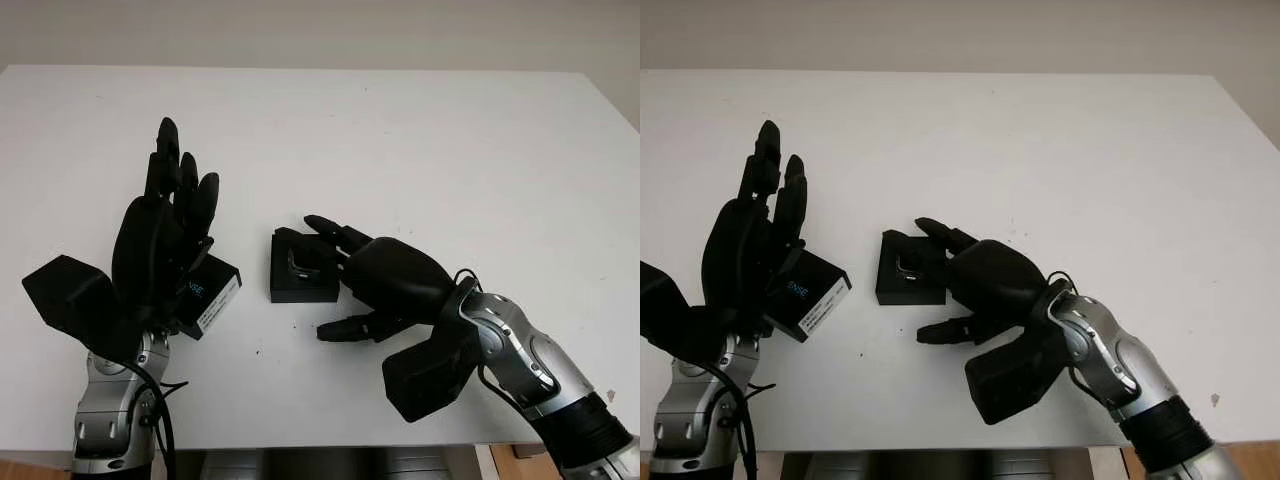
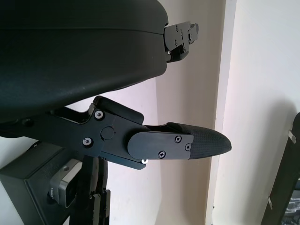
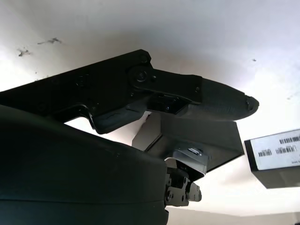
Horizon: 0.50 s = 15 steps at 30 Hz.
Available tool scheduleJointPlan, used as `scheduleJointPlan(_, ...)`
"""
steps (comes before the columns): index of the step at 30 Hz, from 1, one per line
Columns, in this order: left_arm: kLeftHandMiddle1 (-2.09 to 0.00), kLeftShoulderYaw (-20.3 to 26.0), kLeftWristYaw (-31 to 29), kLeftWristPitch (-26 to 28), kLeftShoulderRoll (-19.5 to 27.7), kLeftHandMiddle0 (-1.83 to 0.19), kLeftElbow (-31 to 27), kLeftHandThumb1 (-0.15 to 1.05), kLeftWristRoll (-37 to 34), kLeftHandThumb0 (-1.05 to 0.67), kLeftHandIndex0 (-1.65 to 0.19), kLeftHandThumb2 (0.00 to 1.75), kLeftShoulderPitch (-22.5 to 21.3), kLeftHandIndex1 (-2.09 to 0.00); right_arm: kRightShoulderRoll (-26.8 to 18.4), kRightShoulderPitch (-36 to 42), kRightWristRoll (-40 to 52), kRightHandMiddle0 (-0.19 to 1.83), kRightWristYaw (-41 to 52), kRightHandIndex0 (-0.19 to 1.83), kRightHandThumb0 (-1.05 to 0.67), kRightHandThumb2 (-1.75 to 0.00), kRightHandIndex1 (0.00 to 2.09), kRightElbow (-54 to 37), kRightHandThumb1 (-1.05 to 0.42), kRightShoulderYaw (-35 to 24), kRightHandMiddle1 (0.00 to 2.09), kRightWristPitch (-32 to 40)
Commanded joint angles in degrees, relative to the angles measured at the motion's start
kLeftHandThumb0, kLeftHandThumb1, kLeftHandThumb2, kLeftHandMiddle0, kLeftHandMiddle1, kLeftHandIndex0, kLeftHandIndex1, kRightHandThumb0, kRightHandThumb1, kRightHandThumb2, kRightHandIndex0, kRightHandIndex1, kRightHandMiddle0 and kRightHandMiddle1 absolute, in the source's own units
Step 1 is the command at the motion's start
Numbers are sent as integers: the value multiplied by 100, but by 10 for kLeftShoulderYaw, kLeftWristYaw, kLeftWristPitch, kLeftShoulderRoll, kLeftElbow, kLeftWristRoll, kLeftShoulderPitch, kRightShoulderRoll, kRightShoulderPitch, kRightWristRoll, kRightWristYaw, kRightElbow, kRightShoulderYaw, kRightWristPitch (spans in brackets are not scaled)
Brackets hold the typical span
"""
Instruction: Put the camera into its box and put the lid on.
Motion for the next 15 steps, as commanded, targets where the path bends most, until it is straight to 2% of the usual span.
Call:
scheduleJointPlan(1, 0, 1, 3, 2, 1, 19, -15, 105, 0, -75, 19, 36, 6, 0, -13, 1, -11, 3, 3, -12, -95, -70, 3, 6, -105, 11, 9, -12)
scheduleJointPlan(15, 0, 2, 6, 11, 4, 19, -20, 105, -1, -78, 19, 33, 2, 0, -27, -26, -49, 21, 10, -11, -98, -72, 6, 6, -105, 23, 14, -29)
